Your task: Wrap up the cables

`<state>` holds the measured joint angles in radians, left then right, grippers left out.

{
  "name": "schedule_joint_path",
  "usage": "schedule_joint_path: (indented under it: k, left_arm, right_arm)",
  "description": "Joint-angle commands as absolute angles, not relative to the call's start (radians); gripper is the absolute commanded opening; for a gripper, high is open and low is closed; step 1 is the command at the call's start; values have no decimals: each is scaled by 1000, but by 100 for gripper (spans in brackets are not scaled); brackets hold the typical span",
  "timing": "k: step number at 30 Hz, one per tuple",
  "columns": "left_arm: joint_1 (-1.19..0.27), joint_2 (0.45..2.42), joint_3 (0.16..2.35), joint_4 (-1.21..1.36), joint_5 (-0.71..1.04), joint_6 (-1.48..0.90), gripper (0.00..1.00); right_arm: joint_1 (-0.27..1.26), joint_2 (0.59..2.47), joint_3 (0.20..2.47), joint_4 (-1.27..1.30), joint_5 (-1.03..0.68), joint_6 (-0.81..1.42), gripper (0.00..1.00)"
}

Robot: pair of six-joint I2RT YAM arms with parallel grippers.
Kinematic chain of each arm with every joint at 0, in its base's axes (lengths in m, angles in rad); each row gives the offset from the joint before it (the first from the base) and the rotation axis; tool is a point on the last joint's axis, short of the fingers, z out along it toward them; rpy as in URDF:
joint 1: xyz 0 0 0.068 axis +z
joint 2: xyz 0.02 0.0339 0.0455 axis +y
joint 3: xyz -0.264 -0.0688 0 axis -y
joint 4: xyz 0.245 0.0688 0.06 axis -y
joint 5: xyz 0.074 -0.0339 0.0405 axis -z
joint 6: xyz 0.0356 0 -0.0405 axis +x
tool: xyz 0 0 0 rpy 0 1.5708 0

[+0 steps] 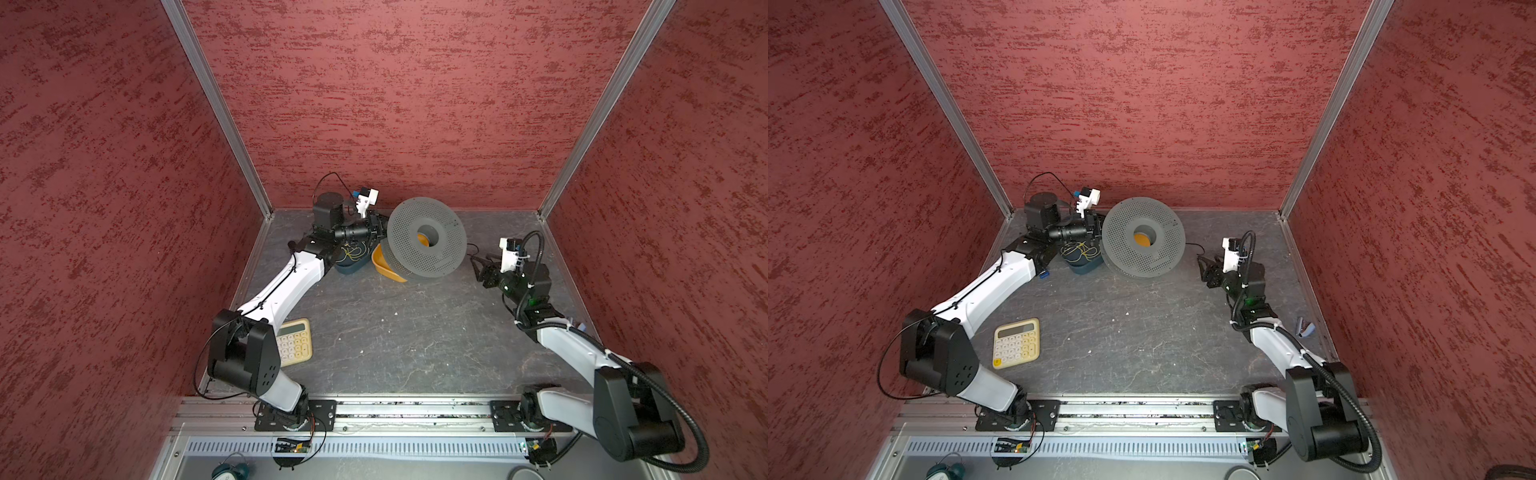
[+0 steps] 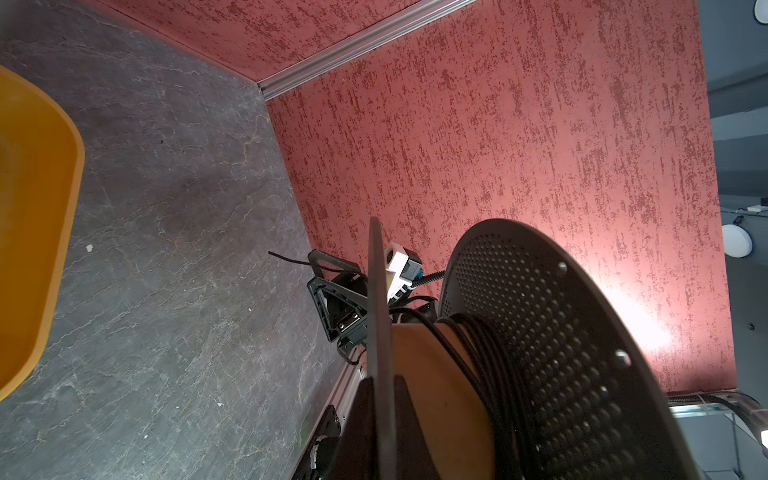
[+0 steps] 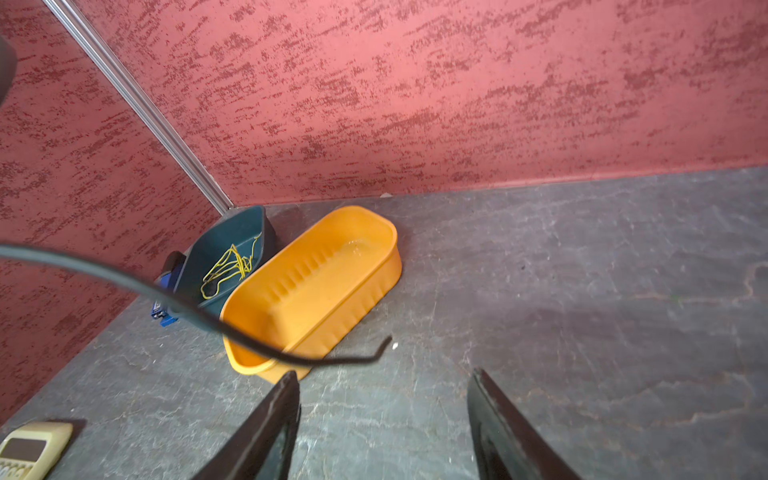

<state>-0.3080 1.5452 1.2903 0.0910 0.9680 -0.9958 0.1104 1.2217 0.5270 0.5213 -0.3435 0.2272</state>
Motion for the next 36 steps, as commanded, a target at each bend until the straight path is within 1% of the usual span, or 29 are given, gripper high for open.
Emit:
schedule_joint_path:
  k: [1,4,6,8,10,13,14,18,22,23,24,25,26,27,28,30,36]
  left_arm:
    - [-307,1542,1305,166,999,-1021,0]
    - [-307,1547,1306,175,1002,-1028,0]
    - [-306,1552,1308,187,1010,-1040,0]
    - [-305,1559,1313,193,1015,-1048,0]
    - [-301,1564,1316,195,1012,-1051,0]
    - [-289,1578,1315,221,993,-1085,0]
    - [-285,1583,1313,236,984,-1104,0]
    - [-276,1614,1333,257,934,-1149,0]
    - [-280,1647,1348,299,936,-1188,0]
    - [-280,1650,1348,306,937,-1196,0]
    - [-283,1651,1346,311,939,-1197,0]
    - [-284,1649,1343,309,939,-1194,0]
    - [-285,1646,1341,306,938,-1192,0]
    - [-287,1641,1337,304,938,-1192,0]
    - [-286,1636,1333,301,938,-1190,0]
    - [-287,1623,1325,298,938,-1187,0]
    - [-288,1575,1291,279,938,-1177,0]
  right_arm:
    - [114,1236,557,590,-320,181,62]
    - [114,1263,574,610,-336,178,59]
    - [116,1293,595,609,-352,179,53]
    - [122,1313,607,604,-361,185,40]
    - [131,1316,605,593,-349,201,24]
    - [160,1281,570,564,-295,195,6]
    - [169,1264,556,560,-283,196,1]
    - [212,1185,508,498,-236,193,0]
    - [218,1095,421,513,-213,216,0]
    - [218,1077,400,528,-206,217,8]
    - [217,1063,375,550,-196,214,25]
    - [217,1057,359,562,-184,208,46]
    - [216,1059,358,564,-173,202,57]
    - [216,1069,367,560,-160,196,65]
    - [217,1084,377,557,-154,190,70]
    - [218,1122,404,572,-145,185,75]
    - [215,1261,458,714,-145,182,75]
